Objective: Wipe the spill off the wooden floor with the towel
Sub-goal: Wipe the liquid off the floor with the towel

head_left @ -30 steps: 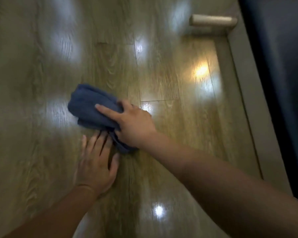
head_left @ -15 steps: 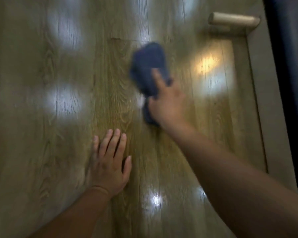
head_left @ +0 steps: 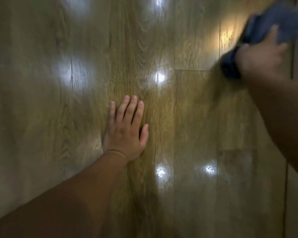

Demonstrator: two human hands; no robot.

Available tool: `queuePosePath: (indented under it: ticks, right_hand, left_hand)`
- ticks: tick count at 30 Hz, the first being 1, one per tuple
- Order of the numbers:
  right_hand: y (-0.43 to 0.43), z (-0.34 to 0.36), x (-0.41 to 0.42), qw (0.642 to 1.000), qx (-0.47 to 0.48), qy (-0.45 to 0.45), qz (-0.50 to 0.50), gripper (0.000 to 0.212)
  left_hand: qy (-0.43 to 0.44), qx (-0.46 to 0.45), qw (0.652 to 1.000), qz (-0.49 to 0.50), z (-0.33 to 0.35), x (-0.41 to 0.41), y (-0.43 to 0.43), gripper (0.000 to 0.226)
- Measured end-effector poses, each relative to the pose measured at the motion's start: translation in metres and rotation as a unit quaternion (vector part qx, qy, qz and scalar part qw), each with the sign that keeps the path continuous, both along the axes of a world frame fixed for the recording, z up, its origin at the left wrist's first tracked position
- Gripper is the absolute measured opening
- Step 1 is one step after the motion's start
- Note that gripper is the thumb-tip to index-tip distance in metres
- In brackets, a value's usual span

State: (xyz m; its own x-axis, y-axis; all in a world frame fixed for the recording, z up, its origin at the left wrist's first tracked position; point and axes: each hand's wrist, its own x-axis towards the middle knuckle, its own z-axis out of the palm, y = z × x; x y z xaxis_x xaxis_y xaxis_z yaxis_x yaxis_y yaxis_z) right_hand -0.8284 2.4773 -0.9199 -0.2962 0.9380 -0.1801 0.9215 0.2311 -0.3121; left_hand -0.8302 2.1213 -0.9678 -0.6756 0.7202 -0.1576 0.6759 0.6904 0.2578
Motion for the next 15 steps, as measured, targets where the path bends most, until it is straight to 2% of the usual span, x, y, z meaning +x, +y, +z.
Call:
queuePosePath:
  ticks: [2,5,7,9,10,12,14,15]
  right_hand:
    - [-0.064,-0.01,-0.06,0.992,0.025,-0.005,0.127,0.079]
    - [-0.182,-0.011,-0.128,0.922,0.007,-0.001,0.387,0.072]
    - [-0.198,-0.014,-0.15,0.875,-0.006,0.004,0.484,0.067]
    - [-0.163,-0.01,-0.154,0.859,-0.004,0.029,0.511,0.067]
    - [-0.136,-0.012,-0.147,0.872,0.017,0.029,0.489,0.069]
    - [-0.067,-0.019,-0.113,0.92,0.047,0.018,0.388,0.07]
    - [0.021,-0.026,-0.055,0.977,0.072,-0.011,0.201,0.071]
    - [0.059,-0.023,-0.026,0.992,0.07,-0.013,0.103,0.075]
  left_hand:
    - [0.005,0.002,1.0,0.009,0.0,0.0,0.001,0.063]
    - [0.001,0.028,1.0,0.008,-0.003,0.002,0.0,0.061]
    - [-0.005,0.058,0.998,0.004,-0.006,0.004,-0.001,0.061]
    - [0.009,0.062,0.998,0.012,-0.008,0.002,-0.003,0.06]
    - [0.014,0.058,0.998,0.014,-0.008,0.003,-0.003,0.06]
    - [0.023,0.052,0.998,0.012,-0.007,0.002,-0.003,0.06]
    - [0.024,0.049,0.998,0.008,-0.007,0.002,-0.003,0.061]
    - [0.022,0.045,0.999,0.006,-0.007,0.002,-0.003,0.061]
